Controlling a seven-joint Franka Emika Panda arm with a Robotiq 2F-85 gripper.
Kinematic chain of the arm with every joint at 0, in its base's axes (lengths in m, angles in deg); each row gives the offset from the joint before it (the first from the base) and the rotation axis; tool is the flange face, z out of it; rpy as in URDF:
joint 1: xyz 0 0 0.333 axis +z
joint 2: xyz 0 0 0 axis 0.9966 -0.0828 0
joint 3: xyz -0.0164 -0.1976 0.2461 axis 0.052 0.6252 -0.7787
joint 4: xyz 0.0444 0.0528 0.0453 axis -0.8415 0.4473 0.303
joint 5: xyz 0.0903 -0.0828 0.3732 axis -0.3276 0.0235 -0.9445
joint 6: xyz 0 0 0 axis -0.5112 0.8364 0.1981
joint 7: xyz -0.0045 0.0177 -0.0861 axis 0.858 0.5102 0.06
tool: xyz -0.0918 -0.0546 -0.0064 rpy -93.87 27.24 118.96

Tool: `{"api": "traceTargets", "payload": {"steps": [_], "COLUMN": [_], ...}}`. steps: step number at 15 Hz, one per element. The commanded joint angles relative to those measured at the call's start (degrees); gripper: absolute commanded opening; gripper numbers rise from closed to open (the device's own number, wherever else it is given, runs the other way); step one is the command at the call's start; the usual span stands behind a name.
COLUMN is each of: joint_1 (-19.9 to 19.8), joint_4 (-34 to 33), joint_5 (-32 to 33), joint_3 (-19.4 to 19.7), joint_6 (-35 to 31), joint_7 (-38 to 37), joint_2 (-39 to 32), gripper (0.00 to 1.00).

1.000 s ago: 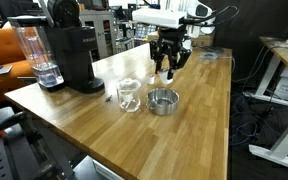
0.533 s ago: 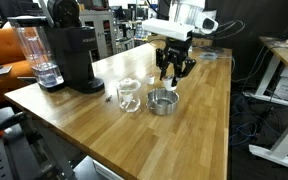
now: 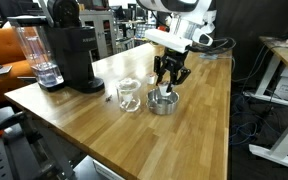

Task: Pick the lid on the table, put it on the jar, then put one cup in the pot and another cup inside the coffee maker

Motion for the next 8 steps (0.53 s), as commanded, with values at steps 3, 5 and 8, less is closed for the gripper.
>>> {"api": "traceTargets", "payload": {"steps": [3,5,8], "joint_1": [-1.3,-1.28,-1.32], "joint_4": [-2.44,-2.8,-2.91], "joint_5": [-1.42,-1.39,-1.52], "joint_3": [-1.56,-1.56,-1.62], "joint_6": [3.84,4.54,5.06], "joint_7": [0.75,0.7,0.82], "joint_2": [-1.94,-2.19,-2.15], "gripper": [0.27,0.27,0.33]}}
